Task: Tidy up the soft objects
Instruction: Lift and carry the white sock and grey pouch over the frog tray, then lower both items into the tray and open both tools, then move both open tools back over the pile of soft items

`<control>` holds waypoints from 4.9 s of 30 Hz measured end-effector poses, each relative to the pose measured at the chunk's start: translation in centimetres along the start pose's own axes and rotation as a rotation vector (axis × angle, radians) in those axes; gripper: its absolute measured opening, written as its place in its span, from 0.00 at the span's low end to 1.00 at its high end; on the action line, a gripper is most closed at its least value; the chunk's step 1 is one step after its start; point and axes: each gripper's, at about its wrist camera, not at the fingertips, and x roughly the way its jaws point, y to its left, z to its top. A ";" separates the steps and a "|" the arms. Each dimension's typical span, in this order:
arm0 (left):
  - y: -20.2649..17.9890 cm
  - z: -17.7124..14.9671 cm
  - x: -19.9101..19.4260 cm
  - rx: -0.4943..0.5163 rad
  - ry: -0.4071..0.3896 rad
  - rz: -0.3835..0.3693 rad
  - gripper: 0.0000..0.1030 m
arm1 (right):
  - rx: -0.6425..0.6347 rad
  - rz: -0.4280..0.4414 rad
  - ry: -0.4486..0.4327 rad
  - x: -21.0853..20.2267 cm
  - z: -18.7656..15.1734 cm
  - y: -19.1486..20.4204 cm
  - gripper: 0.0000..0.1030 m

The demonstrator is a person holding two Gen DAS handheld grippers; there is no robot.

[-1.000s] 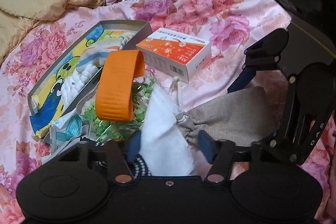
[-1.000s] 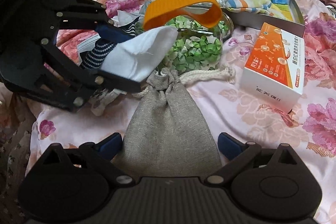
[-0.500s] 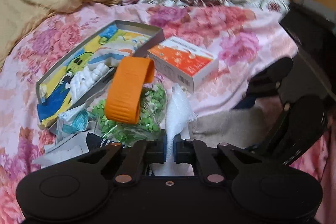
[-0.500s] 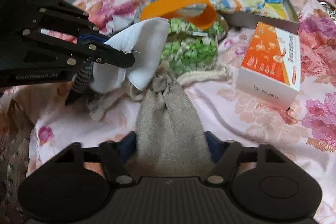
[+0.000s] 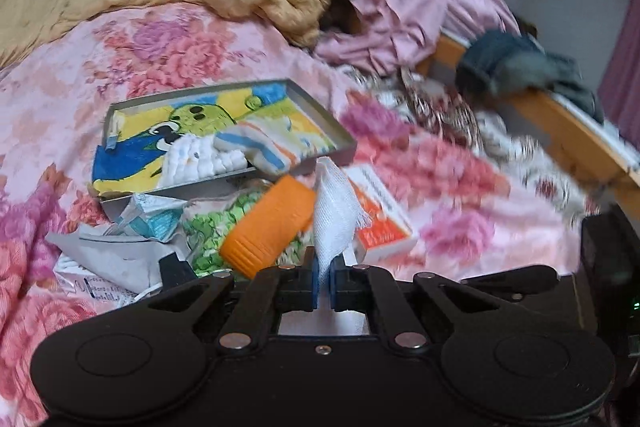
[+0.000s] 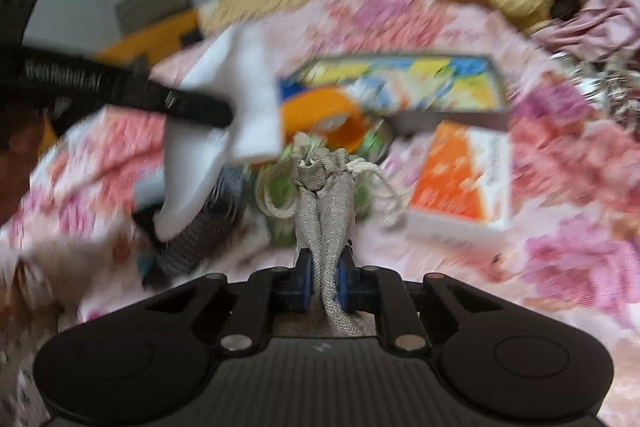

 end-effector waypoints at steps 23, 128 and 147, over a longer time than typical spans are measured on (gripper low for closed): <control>0.6 4.3 -1.1 -0.156 -0.202 0.126 0.05 | 0.136 -0.016 -0.330 -1.6 2.5 -3.0 0.14; 5.6 11.6 11.4 -0.377 -0.180 0.529 0.83 | 0.236 -0.230 -0.258 7.5 14.0 -9.4 1.00; 2.5 2.2 0.4 -0.290 -0.264 0.487 0.98 | 0.143 -0.292 -0.316 -1.3 5.5 -2.7 1.00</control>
